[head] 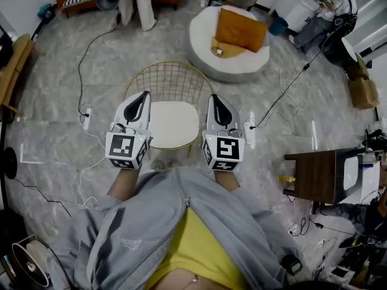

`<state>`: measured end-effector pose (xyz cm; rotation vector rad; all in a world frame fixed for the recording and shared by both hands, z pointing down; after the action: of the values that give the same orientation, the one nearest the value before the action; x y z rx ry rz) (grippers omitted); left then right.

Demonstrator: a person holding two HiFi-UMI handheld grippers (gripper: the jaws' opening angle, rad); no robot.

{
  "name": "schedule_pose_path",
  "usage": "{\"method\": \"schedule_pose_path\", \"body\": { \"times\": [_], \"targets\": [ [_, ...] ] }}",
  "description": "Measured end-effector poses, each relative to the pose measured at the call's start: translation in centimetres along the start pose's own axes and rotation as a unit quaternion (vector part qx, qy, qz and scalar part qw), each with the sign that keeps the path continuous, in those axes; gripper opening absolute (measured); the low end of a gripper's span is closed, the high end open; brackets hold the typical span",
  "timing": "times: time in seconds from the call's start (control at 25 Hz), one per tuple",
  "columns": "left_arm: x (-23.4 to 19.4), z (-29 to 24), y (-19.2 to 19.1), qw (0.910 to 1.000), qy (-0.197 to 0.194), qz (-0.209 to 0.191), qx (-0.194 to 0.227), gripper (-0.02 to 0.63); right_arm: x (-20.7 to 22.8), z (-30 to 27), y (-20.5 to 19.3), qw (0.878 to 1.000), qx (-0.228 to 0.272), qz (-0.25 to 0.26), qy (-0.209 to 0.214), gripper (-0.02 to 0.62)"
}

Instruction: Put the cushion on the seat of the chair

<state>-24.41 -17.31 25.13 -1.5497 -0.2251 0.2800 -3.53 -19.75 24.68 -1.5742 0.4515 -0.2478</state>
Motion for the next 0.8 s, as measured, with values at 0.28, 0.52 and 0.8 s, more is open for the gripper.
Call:
{"method": "schedule_pose_path", "body": {
  "times": [0.28,0.52,0.8],
  "targets": [
    [0.5,0.6,3.5,0.9994,0.007,-0.015,0.029,0.008,-0.6,0.9,3.9,0.999,0.051,0.001,0.008,-0.002],
    [0.6,1.0,3.7,0.9994,0.011,-0.012,0.032,0.008,-0.8,1.3,4.5,0.998,0.055,0.002,0.013,0.000],
    [0.8,0.9,3.4,0.9995,0.010,-0.015,0.026,0.008,-0.8,1.1,4.0,0.999,0.044,-0.004,0.023,-0.001]
  ]
}}
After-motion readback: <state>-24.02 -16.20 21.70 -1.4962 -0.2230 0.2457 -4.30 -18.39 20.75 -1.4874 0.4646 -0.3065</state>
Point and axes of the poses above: the fingertips, and each gripper's own axes: z backward along the fingers, x to its right, y out of its top, the point moved 4 cm from there along z, backward along the fingers, and after that the axes turned 3 degrees about x, right-handed, at the moved point
